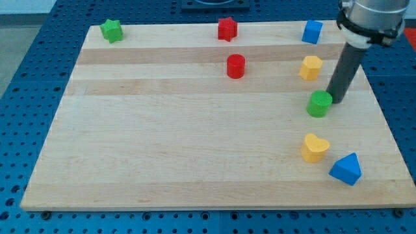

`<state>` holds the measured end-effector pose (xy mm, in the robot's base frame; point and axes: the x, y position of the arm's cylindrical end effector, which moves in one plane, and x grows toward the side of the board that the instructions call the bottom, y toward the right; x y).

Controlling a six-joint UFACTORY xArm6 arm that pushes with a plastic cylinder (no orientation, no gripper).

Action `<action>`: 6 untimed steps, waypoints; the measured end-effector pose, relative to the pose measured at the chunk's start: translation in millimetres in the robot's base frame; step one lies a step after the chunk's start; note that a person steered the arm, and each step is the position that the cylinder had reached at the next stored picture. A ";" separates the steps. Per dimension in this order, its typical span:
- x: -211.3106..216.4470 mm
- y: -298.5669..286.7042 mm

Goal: Push green circle towards middle left of the board

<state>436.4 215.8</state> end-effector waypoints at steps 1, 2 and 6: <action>20.5 -1.3; 29.8 -11.5; 24.5 -64.6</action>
<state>460.9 151.2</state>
